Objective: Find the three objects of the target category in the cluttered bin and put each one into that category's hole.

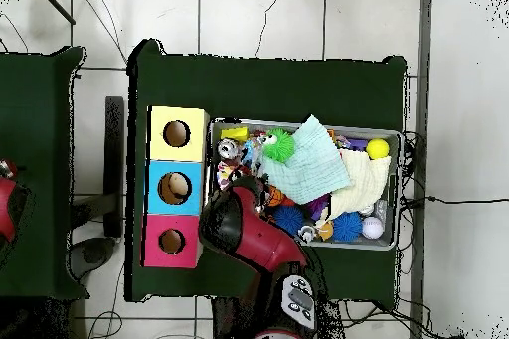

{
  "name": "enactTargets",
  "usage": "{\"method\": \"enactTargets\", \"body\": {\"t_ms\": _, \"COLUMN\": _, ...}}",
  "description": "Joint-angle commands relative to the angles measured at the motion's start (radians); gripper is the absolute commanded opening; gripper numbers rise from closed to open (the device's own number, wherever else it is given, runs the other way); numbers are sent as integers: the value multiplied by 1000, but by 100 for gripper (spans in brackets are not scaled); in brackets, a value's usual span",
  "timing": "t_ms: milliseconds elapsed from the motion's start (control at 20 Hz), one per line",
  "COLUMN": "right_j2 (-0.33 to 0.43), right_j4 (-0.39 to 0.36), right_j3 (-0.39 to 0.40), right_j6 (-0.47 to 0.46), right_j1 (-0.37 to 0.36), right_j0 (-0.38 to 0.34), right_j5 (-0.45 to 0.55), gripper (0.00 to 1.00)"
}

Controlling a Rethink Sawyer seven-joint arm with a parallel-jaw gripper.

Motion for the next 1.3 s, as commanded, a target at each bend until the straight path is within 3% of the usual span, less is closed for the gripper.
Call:
{"method": "enactTargets", "body": {"t_ms": 50, "right_j2": 120, "right_j4": 41, "right_j3": -31, "right_j6": 298, "right_j1": 82, "right_j0": -38, "right_j5": -70, "gripper": 100}}
{"method": "enactTargets", "body": {"t_ms": 550, "right_j2": 153, "right_j4": 29, "right_j3": -8, "right_j6": 353, "right_j1": 62, "right_j0": -44, "right_j5": -66, "gripper": 100}}
{"method": "enactTargets", "body": {"t_ms": 1050, "right_j2": 104, "right_j4": 51, "right_j3": 21, "right_j6": 286, "right_j1": -47, "right_j0": -7, "right_j5": 140, "gripper": 100}}
{"method": "enactTargets", "body": {"t_ms": 1300, "right_j2": 65, "right_j4": 64, "right_j3": 12, "right_j6": 277, "right_j1": -62, "right_j0": 18, "right_j5": 171, "gripper": 100}}
